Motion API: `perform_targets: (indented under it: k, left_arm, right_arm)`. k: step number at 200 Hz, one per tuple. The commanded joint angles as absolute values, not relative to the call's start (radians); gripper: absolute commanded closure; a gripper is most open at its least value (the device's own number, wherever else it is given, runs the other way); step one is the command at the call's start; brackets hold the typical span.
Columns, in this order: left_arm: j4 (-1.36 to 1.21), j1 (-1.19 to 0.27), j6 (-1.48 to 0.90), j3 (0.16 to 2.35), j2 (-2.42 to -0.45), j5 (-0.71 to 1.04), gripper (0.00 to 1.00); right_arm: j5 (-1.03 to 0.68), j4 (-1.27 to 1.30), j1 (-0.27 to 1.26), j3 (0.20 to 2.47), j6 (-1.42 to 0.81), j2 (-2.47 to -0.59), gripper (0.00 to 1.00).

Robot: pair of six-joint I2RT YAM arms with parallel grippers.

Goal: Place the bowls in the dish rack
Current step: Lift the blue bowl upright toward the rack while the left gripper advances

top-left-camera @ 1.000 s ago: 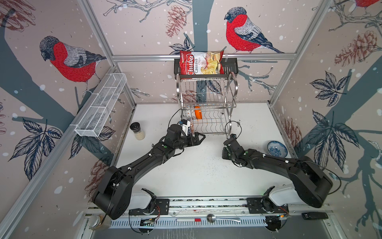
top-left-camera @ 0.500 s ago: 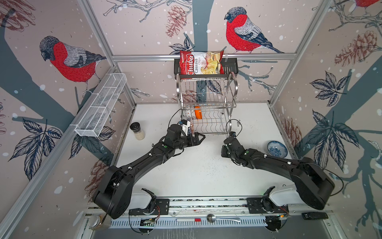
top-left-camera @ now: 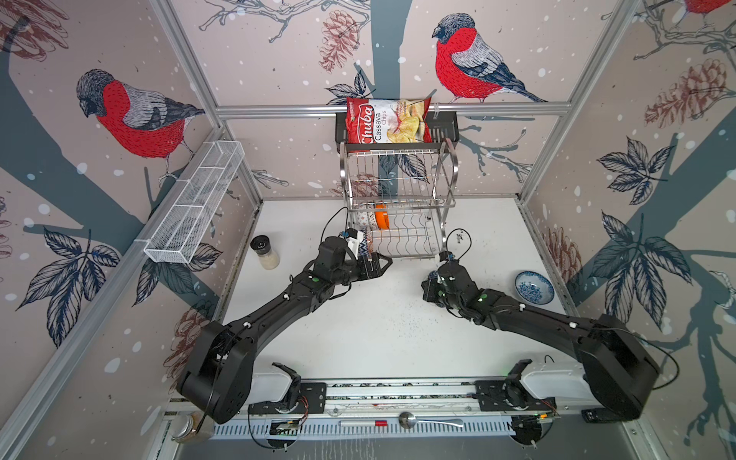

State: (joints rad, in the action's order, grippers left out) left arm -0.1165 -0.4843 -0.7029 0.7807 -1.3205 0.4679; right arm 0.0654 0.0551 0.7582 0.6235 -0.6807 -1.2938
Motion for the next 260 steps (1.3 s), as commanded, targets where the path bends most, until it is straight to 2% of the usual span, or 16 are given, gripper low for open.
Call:
perform_targets:
  k: [1,97,184,260]
  left_arm:
    - [-0.094,-0.468,-0.676,0.794,-1.309,0.478,0.02]
    - [0.048,-0.406,-0.583,0.859,-1.309,0.527,0.02]
    - [0.001,-0.356,-0.599,0.815,-1.295,0.572,0.02]
    - [-0.021,-0.323,-0.613,0.803,-1.289,0.603,0.02]
  right_arm:
    - [0.013,0.164,0.758,0.624,-0.667,-1.259,0.96]
    - [-0.089,0.492,0.76,0.6,-0.655,-1.191,0.98]
    - [-0.158,0.742,0.742,0.688,-0.656,-1.386,1.0]
    - [-0.276,0.908,0.669,0.793,-0.773,-1.604,1.0]
